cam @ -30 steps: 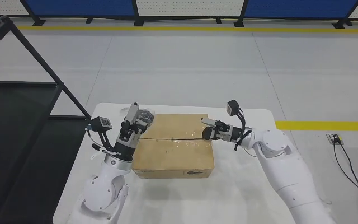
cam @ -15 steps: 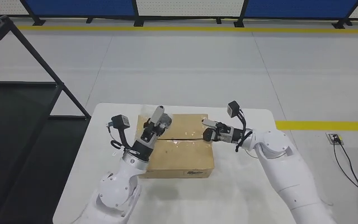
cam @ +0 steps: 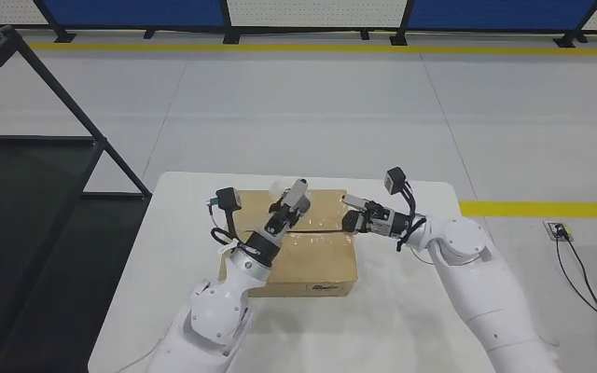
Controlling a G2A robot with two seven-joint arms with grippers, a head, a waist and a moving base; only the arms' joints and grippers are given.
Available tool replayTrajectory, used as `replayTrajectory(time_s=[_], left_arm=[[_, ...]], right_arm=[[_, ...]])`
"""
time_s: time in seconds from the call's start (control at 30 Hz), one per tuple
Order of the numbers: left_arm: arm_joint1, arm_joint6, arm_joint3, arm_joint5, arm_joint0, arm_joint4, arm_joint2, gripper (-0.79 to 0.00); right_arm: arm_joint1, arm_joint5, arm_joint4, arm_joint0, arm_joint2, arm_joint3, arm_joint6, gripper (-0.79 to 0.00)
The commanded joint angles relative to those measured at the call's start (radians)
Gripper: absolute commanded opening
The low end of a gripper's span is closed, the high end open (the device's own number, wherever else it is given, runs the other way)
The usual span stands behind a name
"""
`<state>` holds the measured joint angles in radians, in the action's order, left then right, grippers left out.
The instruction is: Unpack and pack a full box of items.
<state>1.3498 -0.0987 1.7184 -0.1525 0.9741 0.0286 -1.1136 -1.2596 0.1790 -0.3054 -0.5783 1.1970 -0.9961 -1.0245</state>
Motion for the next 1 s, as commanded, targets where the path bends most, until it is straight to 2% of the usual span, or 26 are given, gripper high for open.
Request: replayTrajectory(time_s=[0.0,0.33,0.97], left_arm=[[0.003,-0.002,-0.006,0.004,-0.008,-0.002,0.010,0.000],[0.021,0.002,-0.054,0.019,-0.047,-0.020,0.051,0.000],[0.058,0.005,-0.154,0.041,-0.119,-0.028,0.109,0.000]], right_arm=[[0.001,-0.001,-0.002,-0.001,0.004,0.001,0.003,0.000],[0.022,0.012,-0.019,-0.036,0.058,-0.009,0.005,0.000],[0.084,0.052,-0.090,-0.222,0.259,-0.134,0.012,0.000]])
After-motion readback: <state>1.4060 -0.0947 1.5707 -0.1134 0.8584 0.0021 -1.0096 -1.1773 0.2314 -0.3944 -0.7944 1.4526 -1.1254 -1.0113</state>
